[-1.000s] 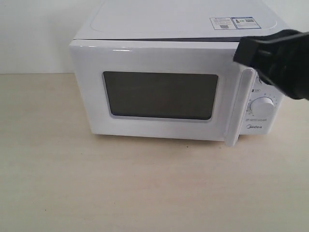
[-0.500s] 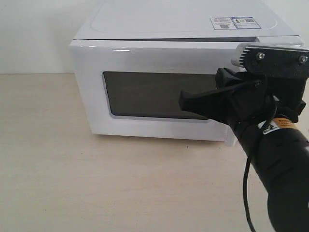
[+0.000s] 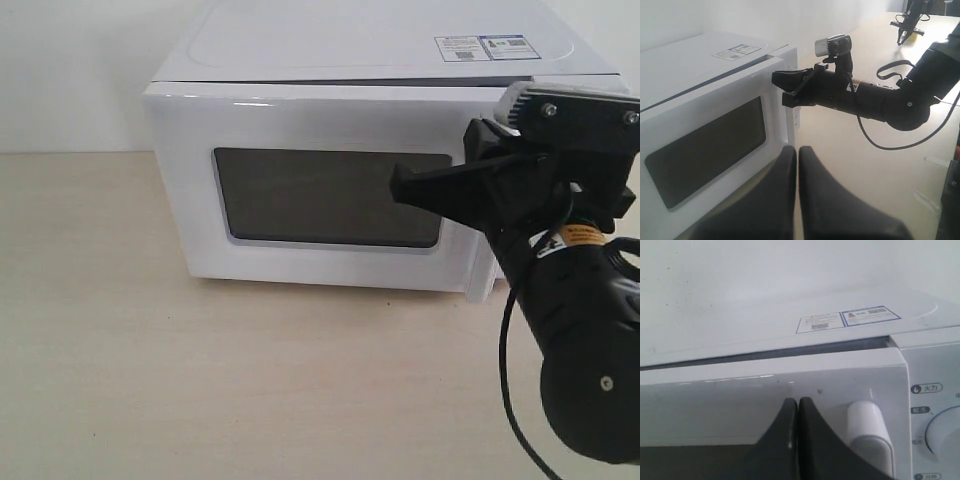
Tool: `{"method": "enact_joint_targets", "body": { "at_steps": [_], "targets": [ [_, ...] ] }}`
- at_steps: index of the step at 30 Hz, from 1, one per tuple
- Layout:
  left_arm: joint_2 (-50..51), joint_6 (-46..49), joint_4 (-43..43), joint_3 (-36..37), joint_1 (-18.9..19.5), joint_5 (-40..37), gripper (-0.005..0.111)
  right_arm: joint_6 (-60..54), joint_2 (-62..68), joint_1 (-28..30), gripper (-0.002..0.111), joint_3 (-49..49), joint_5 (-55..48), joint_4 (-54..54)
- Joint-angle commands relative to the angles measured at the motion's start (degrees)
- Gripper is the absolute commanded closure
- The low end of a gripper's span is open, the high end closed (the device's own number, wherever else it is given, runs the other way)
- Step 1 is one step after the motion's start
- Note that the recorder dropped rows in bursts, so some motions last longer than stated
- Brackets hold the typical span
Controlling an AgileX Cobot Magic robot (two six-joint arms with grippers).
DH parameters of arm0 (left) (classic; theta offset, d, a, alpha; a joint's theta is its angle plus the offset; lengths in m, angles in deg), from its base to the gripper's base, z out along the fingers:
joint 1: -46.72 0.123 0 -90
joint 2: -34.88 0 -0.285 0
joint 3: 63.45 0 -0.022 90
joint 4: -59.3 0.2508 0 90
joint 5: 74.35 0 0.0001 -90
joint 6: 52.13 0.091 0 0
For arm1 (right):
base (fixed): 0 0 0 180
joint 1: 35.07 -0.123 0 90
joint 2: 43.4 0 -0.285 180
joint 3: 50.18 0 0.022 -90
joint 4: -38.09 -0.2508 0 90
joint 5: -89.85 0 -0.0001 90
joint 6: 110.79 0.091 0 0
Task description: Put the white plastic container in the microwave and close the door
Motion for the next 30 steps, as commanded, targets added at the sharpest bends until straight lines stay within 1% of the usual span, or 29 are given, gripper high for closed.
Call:
{"method": "enact_joint_targets", "body": {
  "at_steps": [1, 9, 14, 21, 27, 30],
  "targets": [
    [-0.1, -0.4, -0.8, 0.1, 0.1, 0.5, 0.103, -0.4, -0.1, 0.6, 0.108, 2.6, -1.9, 0.8],
    [-0.1, -0.4, -0.8, 0.1, 0.1, 0.5, 0.103, -5.8, -0.1, 0.6, 0.108, 6.4, -5.9, -1.4],
    [-0.1, -0.4, -0.8, 0.1, 0.1, 0.2, 0.103, -6.2, -0.1, 0.6, 0.108, 6.3, -6.9, -4.4],
    [-0.1, -0.4, -0.8, 0.1, 0.1, 0.0, 0.103, -7.6, -0.1, 0.8, 0.108, 6.3, -7.4, -4.7],
    [-0.1, -0.4, -0.8, 0.1, 0.1, 0.0, 0.103, -6.4, 1.2, 4.3, 0.108, 6.3, -8.7, -4.3],
    [-0.1, -0.4, -1.2, 0.1, 0.1, 0.1, 0.103, -3.8, 2.8, 5.0, 0.108, 6.3, -8.7, -3.6]
  ]
}}
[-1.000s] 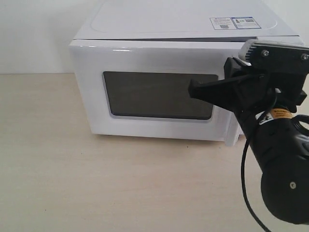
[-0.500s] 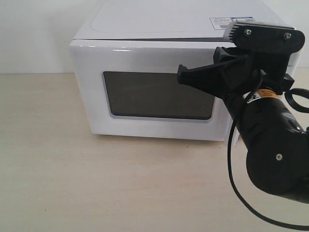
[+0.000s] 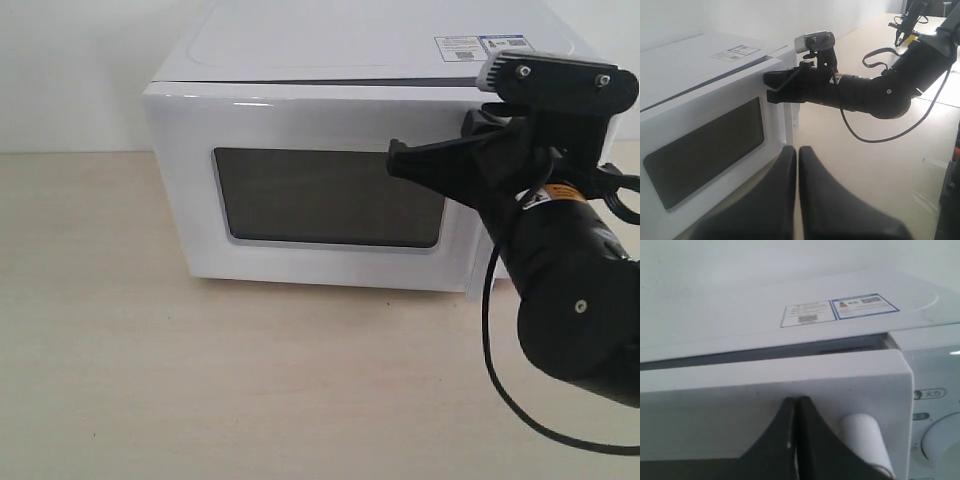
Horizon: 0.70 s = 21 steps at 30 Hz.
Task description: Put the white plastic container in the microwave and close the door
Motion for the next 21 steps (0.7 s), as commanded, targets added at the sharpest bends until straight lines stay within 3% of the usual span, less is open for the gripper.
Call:
{"method": "enact_joint_targets", "body": {
  "at_steps": [1, 21],
  "targets": [
    [-0.1, -0.4, -0.9, 0.1, 0.1, 0.1, 0.103, 3.4, 2.3, 1.4, 0.108, 0.2, -0.1, 1.7],
    [-0.1, -0.4, -0.9, 0.1, 0.1, 0.1, 0.103, 2.0, 6.9, 1.5, 0.108, 5.4, 1.1, 3.2]
  ]
}}
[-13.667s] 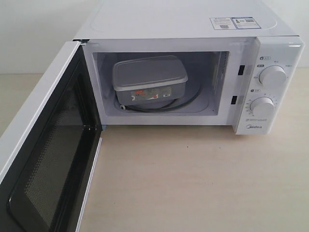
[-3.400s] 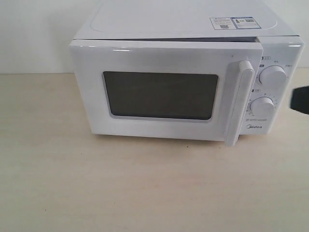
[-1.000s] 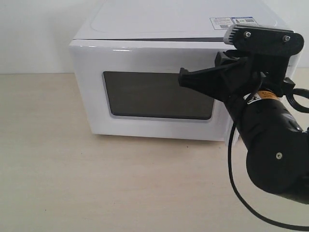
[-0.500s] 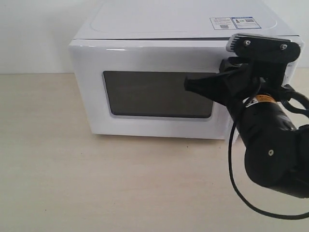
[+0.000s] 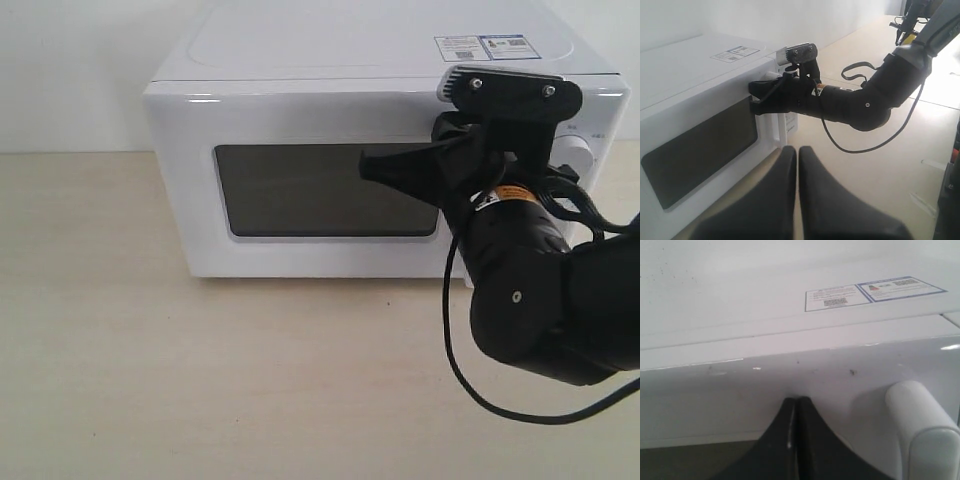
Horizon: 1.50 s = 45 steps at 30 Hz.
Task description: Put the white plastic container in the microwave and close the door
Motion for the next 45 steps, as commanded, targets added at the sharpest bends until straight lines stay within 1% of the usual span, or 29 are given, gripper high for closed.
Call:
{"method": "enact_joint_targets", "body": {
  "at_steps": [1, 5, 11, 16, 18, 23, 26, 31, 34, 37, 45],
  "targets": [
    [-0.1, -0.4, -0.5, 0.1, 0.1, 0.1, 0.103, -1.0, 0.1, 0.6, 0.108, 0.9, 0.3, -0.3],
    [-0.1, -0.4, -0.5, 0.1, 0.1, 0.3, 0.103, -1.4, -0.2, 0.4, 0.108, 0.9, -1.5, -2.0],
    [-0.1, -0.4, 1.4, 0.1, 0.1, 0.9, 0.103, -9.0, -5.8, 0.4, 0.108, 0.9, -10.9, -6.1],
    [-0.1, -0.4, 1.4, 0.1, 0.1, 1.7, 0.103, -22.3, -14.6, 0.0, 0.108, 0.9, -18.3, -15.5],
    [-0.1, -0.4, 1.3, 0.1, 0.1, 2.3, 0.103, -29.1, -18.3, -1.5, 0.108, 0.9, -18.6, -21.4],
    [-0.1, -0.6, 0.8, 0.1, 0.1, 1.8, 0.103, -48.6, -28.6, -7.0, 0.108, 0.9, -18.2, -35.6],
    [-0.1, -0.6, 0.8, 0.1, 0.1, 1.8, 0.103, -54.3, -34.5, -11.3, 0.108, 0.9, -16.5, -41.0],
    [-0.1, -0.6, 0.8, 0.1, 0.1, 1.9, 0.103, -58.2, -43.3, -18.5, 0.108, 0.9, -14.8, -47.2],
    [-0.1, -0.6, 0.8, 0.1, 0.1, 1.9, 0.103, -60.6, -47.7, -21.4, 0.108, 0.9, -14.8, -50.2],
    [-0.1, -0.6, 0.8, 0.1, 0.1, 1.9, 0.103, -61.1, -50.2, -22.9, 0.108, 0.9, -15.0, -50.2],
    [-0.1, -0.6, 0.8, 0.1, 0.1, 2.2, 0.103, -61.1, -51.2, -22.9, 0.108, 0.9, -13.2, -50.2]
  ]
}}
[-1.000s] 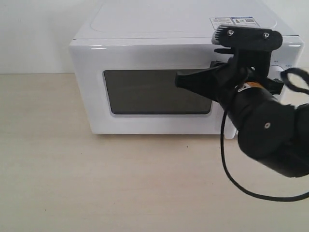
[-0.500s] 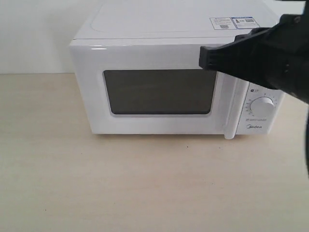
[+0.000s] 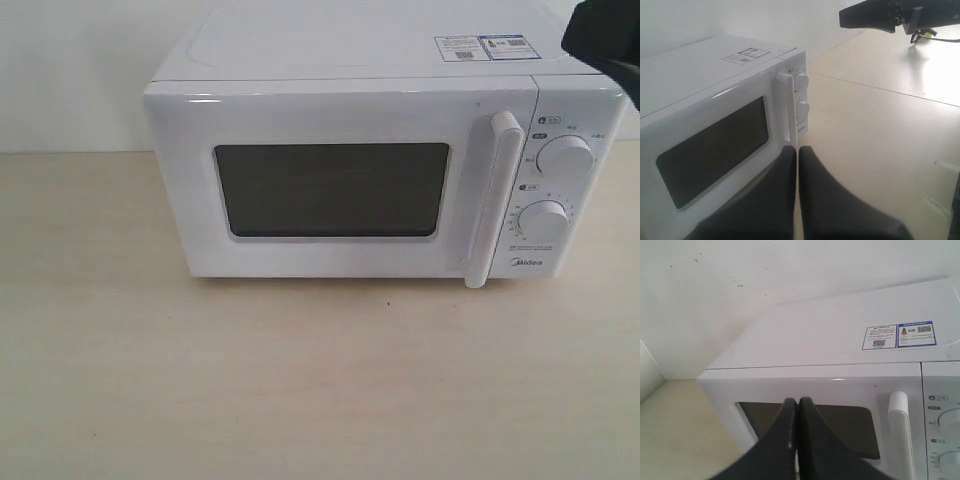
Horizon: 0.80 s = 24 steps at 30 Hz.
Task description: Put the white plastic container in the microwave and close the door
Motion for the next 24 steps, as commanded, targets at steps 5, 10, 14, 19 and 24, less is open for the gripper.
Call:
{"method": "enact_joint_targets", "body": {
  "at_steps": [5, 10, 14, 19, 24],
  "targets": [
    [-0.1, -0.5, -0.5, 0.1, 0.1, 0.5, 0.103, -0.5, -0.1, 0.0, 0.108, 0.2, 1.4, 0.0],
    [-0.1, -0.5, -0.5, 0.1, 0.1, 0.5, 0.103, -0.5, -0.1, 0.0, 0.108, 0.2, 1.4, 0.0],
    [-0.1, -0.5, -0.5, 0.1, 0.1, 0.5, 0.103, -2.0, -1.7, -0.7, 0.108, 0.2, 7.7, 0.0],
    [-0.1, -0.5, -0.5, 0.1, 0.1, 0.3, 0.103, -0.2, -13.0, 6.9, 0.108, -8.2, 0.6, 0.0],
    [-0.1, -0.5, -0.5, 0.1, 0.1, 0.3, 0.103, 1.8, -26.1, 25.6, 0.108, -19.6, -20.0, 0.0]
  ]
}}
